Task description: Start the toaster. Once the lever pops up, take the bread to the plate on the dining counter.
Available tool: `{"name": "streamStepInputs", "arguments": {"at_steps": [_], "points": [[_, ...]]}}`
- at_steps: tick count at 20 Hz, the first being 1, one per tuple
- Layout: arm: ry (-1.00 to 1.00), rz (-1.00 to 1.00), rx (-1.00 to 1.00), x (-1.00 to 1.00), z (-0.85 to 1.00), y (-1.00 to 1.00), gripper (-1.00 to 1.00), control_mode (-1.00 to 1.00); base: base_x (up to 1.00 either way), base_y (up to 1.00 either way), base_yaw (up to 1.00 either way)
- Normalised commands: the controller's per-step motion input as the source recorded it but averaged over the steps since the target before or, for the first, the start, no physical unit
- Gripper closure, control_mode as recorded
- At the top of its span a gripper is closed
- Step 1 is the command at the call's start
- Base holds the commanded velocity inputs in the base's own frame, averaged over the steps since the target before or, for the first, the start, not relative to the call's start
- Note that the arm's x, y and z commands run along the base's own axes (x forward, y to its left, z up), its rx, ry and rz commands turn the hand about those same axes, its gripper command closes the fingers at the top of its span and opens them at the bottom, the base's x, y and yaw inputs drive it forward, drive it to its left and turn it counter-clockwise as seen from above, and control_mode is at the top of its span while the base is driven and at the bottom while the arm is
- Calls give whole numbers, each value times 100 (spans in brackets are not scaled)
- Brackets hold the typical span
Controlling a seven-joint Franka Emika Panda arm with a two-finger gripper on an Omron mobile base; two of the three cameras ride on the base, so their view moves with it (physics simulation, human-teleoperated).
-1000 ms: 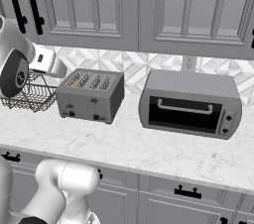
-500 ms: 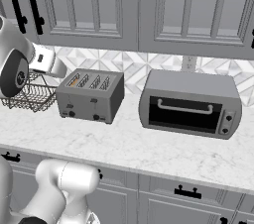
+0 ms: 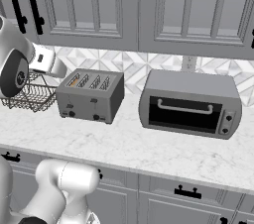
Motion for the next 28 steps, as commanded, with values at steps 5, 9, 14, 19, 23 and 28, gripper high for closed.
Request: {"name": "streamStepInputs", "arguments": {"at_steps": [5, 9, 14, 19, 23, 28], "points": [[0, 0, 0, 0, 0, 0, -100, -100, 0, 0, 0], [0, 0, 0, 0, 0, 0, -100, -100, 0, 0, 0], [0, 0, 0, 0, 0, 0, -100, -100, 0, 0, 0], [0, 0, 0, 0, 0, 0, -100, -100, 0, 0, 0], [0, 0, 0, 0, 0, 0, -100, -100, 0, 0, 0], [0, 0, 0, 0, 0, 0, -100, -100, 0, 0, 0]]}}
